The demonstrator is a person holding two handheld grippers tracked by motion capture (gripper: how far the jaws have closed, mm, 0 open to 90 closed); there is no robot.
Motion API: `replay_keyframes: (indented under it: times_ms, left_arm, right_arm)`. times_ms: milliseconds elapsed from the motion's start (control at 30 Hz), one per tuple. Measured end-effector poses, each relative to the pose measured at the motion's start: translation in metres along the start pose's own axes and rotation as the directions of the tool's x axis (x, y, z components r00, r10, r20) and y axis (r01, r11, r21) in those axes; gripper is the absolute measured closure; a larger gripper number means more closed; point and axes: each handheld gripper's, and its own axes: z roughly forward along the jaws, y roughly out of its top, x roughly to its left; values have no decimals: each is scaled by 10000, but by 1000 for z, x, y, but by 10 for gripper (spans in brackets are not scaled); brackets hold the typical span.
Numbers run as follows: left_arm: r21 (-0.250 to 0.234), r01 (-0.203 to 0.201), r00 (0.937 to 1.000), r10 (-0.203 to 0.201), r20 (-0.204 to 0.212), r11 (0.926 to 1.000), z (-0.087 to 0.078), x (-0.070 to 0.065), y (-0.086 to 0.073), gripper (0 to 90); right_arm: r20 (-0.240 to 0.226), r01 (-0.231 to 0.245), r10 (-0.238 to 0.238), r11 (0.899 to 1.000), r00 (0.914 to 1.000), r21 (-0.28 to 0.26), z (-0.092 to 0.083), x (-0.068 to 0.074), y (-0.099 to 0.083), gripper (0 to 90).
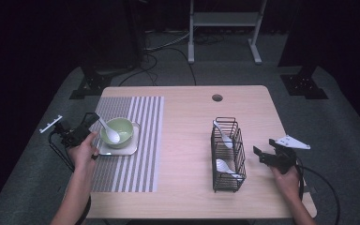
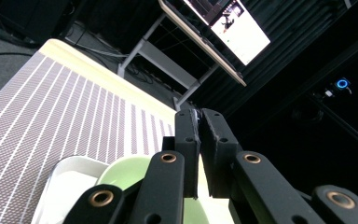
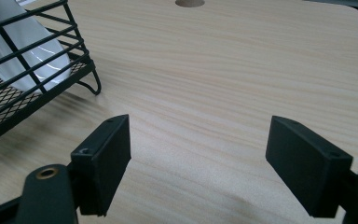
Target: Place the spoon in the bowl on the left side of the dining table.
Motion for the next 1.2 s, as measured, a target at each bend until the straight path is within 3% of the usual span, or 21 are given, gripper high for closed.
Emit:
replay_keyframes:
  times_ms: [833, 1200]
  left_arm:
    - [30, 436, 9985, -434, -347, 9990, 0, 22, -13, 853]
    - [82, 436, 9978, -432, -501, 9990, -2, 27, -14, 845]
  right_arm:
    - [66, 66, -67, 10000, 10000, 61, 1, 0, 0, 209]
    - [71, 75, -75, 9999, 9999, 80, 1, 0, 0, 209]
